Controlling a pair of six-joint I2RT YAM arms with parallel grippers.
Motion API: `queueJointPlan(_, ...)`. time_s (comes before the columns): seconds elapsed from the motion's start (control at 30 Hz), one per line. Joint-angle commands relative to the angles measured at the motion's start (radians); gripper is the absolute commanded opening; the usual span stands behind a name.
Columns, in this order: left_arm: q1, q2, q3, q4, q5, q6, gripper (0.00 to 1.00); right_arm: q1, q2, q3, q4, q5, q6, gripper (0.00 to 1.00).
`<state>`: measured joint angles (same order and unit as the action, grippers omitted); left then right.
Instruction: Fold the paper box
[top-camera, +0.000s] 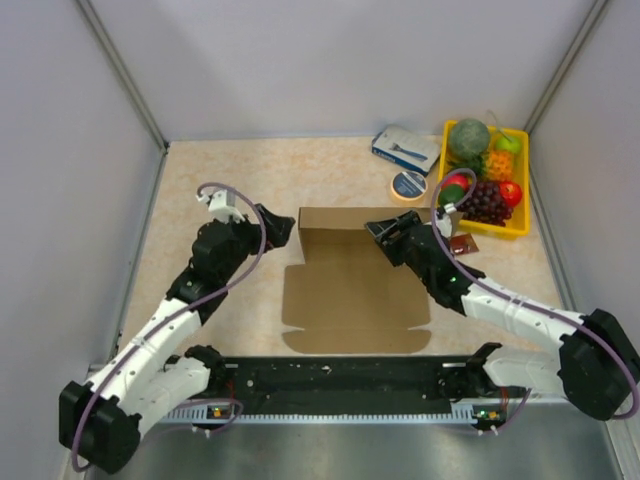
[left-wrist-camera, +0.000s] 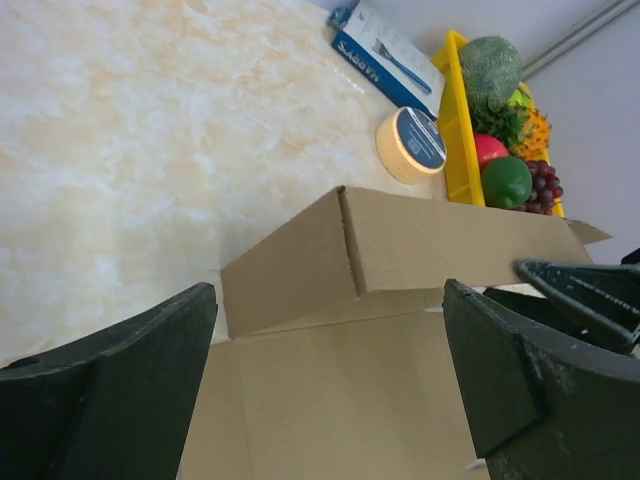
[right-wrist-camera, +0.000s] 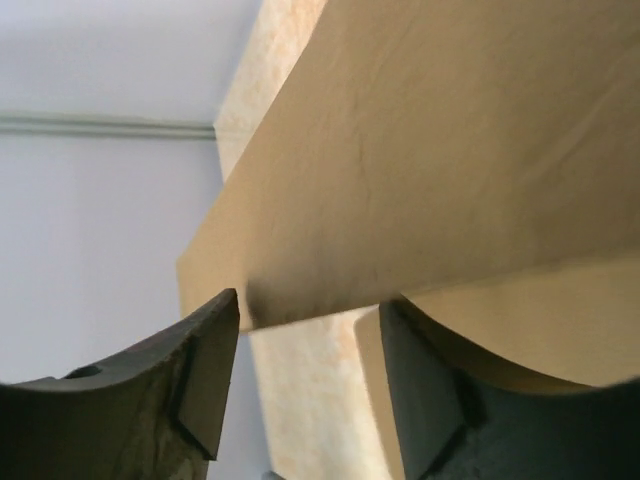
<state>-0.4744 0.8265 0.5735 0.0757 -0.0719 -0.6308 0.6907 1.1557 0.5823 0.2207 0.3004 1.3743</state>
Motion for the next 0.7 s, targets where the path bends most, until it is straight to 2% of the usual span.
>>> queueJointPlan(0.0,0.092,0.135,0.136,-0.087,0.286,-0.075,0.98,-0.014,-0.065,0.004,-0.055,-0.038,-0.185,0.66)
queueJointPlan(0.03,0.098,0.195,0.164,-0.05,0.312,-0.072,0.98,-0.017,-0.077,0.002,-0.061,-0.052,-0.228,0.78)
queueJointPlan(0.1,0.114,0.258,0.19,0.011,0.383,-0.087,0.99,-0.036,-0.091,0.013,-0.09,-0.118,-0.286,0.88)
queueJointPlan(0.13,0.117,0.323,0.203,0.03,0.406,-0.084,0.98,-0.04,-0.099,0.017,-0.113,-0.141,-0.364,0.97)
queueJointPlan(0.17,0.12,0.353,0.233,0.021,0.422,-0.087,0.98,-0.046,-0.102,0.019,-0.153,-0.202,-0.406,0.99)
queueJointPlan(0.23,0.126,0.42,0.238,0.05,0.445,-0.081,0.95,-0.077,-0.106,0.018,-0.196,-0.269,-0.502,0.99)
queueJointPlan(0.27,0.126,0.44,0.235,0.083,0.461,-0.057,0.91,-0.089,-0.116,0.01,-0.195,-0.381,-0.539,0.99)
queueJointPlan(0.3,0.128,0.463,0.242,0.11,0.495,-0.046,0.87,-0.103,-0.122,-0.002,-0.211,-0.42,-0.582,0.99)
queueJointPlan(0.33,0.128,0.499,0.253,0.09,0.497,-0.032,0.77,-0.108,-0.138,-0.009,-0.237,-0.45,-0.689,0.99)
queueJointPlan(0.4,0.134,0.519,0.285,-0.017,0.471,0.003,0.69,-0.106,-0.221,-0.024,-0.347,-0.454,-0.794,0.99)
queueJointPlan(0.47,0.138,0.519,0.276,-0.031,0.443,0.034,0.6,-0.111,-0.299,-0.021,-0.415,-0.4,-0.901,0.99)
queueJointPlan(0.5,0.144,0.502,0.269,-0.037,0.426,0.043,0.58,-0.117,-0.383,-0.001,-0.476,-0.388,-0.932,0.99)
queueJointPlan(0.57,0.151,0.487,0.25,-0.04,0.376,0.065,0.55,-0.18,-0.439,0.028,-0.523,-0.395,-0.989,0.99)
queueJointPlan(0.67,0.164,0.464,0.256,-0.071,0.325,0.088,0.56,-0.323,-0.426,0.126,-0.601,-0.475,-1.057,0.99)
